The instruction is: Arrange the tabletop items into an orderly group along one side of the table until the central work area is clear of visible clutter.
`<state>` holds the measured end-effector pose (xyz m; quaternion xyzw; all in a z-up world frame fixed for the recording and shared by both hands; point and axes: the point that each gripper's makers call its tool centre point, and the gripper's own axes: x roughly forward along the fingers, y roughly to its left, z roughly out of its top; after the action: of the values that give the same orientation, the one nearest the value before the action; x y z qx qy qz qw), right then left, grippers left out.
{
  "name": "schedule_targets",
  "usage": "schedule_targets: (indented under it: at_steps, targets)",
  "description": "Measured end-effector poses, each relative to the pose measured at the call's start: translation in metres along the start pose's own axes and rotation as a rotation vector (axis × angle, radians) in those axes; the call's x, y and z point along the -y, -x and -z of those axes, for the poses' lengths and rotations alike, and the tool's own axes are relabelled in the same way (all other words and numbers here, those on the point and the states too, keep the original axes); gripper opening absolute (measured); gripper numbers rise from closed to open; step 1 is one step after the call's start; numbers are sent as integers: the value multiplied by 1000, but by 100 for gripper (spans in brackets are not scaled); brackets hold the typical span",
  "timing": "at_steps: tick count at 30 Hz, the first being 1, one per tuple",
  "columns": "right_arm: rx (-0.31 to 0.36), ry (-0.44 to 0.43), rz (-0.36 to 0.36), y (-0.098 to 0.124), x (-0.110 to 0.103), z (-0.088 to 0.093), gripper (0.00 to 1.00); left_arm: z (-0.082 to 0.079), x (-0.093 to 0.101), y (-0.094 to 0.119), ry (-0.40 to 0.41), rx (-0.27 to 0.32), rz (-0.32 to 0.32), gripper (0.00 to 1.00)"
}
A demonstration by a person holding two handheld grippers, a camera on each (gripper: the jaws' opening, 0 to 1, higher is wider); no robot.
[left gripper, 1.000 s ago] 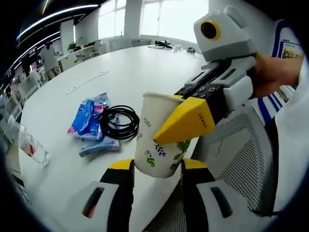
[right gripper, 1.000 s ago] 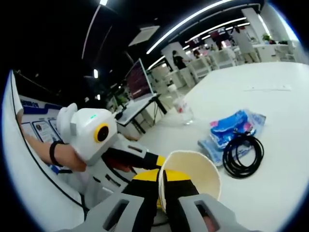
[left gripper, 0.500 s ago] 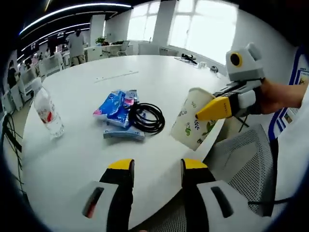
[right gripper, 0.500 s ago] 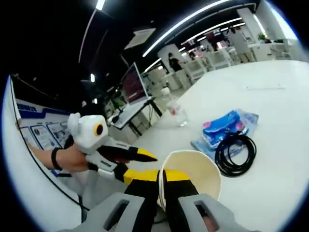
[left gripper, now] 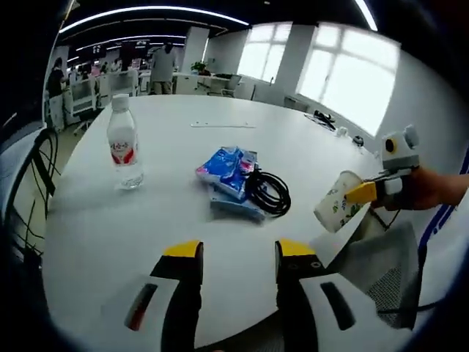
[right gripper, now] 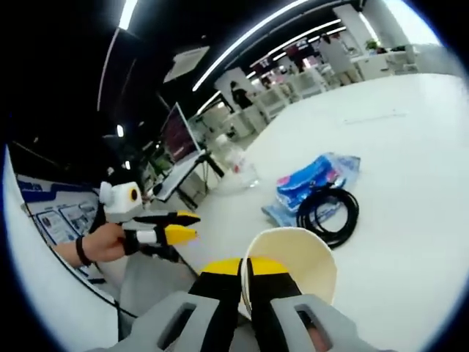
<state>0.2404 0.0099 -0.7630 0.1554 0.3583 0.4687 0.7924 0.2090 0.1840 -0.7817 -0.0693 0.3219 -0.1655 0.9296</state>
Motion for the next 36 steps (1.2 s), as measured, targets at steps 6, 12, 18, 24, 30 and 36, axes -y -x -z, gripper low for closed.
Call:
schedule_targets:
  at_steps: [6, 12, 18, 24, 30, 36]
  targets:
    - [-7, 12, 12, -3, 1, -4, 0, -6, -21, 11, 55, 55, -58, 38]
    - [-13, 29, 18, -10, -1, -14, 0, -10, -33, 17, 84, 80, -83, 39]
    - [-38, 63, 19, -23, 2, -23, 0, -14, -38, 16, 102, 98, -89, 41]
    - [-53, 96, 17, -44, 2, -41, 0, -19, -47, 18, 118, 119, -90, 42]
    - [-73, 140, -2, -72, -5, -57, 0, -25, -50, 21, 103, 137, -94, 47]
    - [-85, 139, -4, -99, -12, -67, 0, -29, -62, 22, 77, 140, -104, 48]
